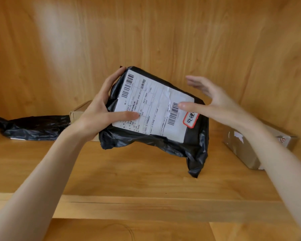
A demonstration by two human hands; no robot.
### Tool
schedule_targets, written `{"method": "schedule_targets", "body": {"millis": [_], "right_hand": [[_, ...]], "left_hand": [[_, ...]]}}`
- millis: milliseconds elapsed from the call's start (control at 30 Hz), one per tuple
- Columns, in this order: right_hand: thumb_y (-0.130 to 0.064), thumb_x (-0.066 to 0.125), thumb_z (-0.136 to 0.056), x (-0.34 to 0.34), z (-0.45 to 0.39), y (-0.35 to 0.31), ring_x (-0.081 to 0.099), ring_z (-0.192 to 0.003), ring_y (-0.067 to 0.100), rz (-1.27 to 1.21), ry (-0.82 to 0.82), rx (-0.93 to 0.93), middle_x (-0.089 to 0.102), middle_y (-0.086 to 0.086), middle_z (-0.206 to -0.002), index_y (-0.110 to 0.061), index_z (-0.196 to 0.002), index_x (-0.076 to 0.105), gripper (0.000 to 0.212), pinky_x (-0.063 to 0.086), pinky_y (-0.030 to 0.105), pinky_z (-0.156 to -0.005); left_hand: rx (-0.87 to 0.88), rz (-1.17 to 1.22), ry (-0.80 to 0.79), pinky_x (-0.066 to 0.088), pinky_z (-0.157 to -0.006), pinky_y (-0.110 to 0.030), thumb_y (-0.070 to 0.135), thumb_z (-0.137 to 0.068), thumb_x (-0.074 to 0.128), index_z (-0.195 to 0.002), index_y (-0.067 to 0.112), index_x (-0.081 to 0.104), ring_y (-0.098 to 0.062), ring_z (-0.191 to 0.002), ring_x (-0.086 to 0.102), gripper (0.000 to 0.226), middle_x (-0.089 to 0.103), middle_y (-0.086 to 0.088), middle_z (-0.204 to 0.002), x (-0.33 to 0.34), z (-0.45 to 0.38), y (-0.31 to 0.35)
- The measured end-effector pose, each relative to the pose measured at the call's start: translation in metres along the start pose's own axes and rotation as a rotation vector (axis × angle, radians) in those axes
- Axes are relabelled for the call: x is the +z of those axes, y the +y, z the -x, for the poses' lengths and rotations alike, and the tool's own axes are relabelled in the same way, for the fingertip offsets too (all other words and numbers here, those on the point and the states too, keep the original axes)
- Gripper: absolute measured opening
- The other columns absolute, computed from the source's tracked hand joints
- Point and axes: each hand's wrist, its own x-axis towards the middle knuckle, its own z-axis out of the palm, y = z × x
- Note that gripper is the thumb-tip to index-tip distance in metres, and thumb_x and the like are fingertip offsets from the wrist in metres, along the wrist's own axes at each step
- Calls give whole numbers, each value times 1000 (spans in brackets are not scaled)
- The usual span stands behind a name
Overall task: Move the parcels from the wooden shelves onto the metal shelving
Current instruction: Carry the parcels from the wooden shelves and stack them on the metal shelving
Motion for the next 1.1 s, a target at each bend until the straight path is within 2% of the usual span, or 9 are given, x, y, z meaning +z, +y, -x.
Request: {"method": "schedule_targets", "body": {"millis": [100,200,300,367,533,667,800,967,1100], "right_hand": [[-47,73,-63,-2,-10,-10,59,-102,-9,-63,-212,67,58,-21,-119,-42,-128,41,73,49,13,-83],[-37,73,-64,-5,-15,-13,70,-79,0,-150,-319,104,73,-18,-90,-33,-108,55,48,52,12,-61],[-34,76,-62,-2,-13,-11,72,-79,10,-258,-250,125,75,-12,-88,-27,-104,61,45,56,19,-63],[-33,78,-62,0,-9,-10,72,-78,10,-337,-143,127,75,-11,-87,-25,-103,62,45,56,19,-62],[-30,81,-70,10,2,-12,72,-76,7,-611,185,204,75,-12,-83,-27,-103,63,38,55,18,-61],[-27,77,-76,23,13,-20,72,-77,9,-805,306,267,75,-6,-85,-24,-102,66,28,56,20,-63],[-30,78,-75,28,28,-18,71,-73,7,-777,315,280,75,-7,-82,-26,-99,66,28,55,18,-60],[-39,68,-82,13,48,-2,70,-84,5,-760,219,266,74,-7,-96,-23,-113,64,35,54,16,-66],[-50,50,-92,-2,58,15,58,-88,-15,-465,291,164,65,-17,-105,-23,-120,59,40,42,1,-68]], "left_hand": [[17,-26,-110,56,-76,-28,14,-58,84,-142,42,30,-13,-110,61,103,58,14,-123,-4,-10,8],[14,-58,-178,56,-74,-27,15,-57,82,-140,45,29,-14,-107,62,103,60,16,-119,-7,-19,19],[5,-54,-128,57,-73,-30,18,-57,83,-142,47,26,-17,-105,65,105,62,12,-120,-8,-23,23],[-29,78,17,58,-73,-36,15,-59,86,-143,48,25,-22,-101,67,108,60,1,-125,-5,-21,23],[-54,317,427,44,-102,-43,45,-56,84,-145,45,15,-17,-122,54,112,49,-4,-139,27,-10,15],[-187,418,353,51,-90,-34,45,-56,86,-145,42,17,-12,-108,64,113,58,3,-128,80,-4,20],[-152,352,278,55,-71,-19,21,-75,77,-135,26,43,-5,-96,68,69,67,10,-116,116,1,28],[-275,429,307,59,-72,-31,14,-79,73,-127,23,53,-18,-93,70,53,71,2,-109,129,14,28],[-280,378,348,58,-70,-28,15,-75,75,-126,20,55,-17,-91,71,55,72,3,-107,132,23,32]]}}
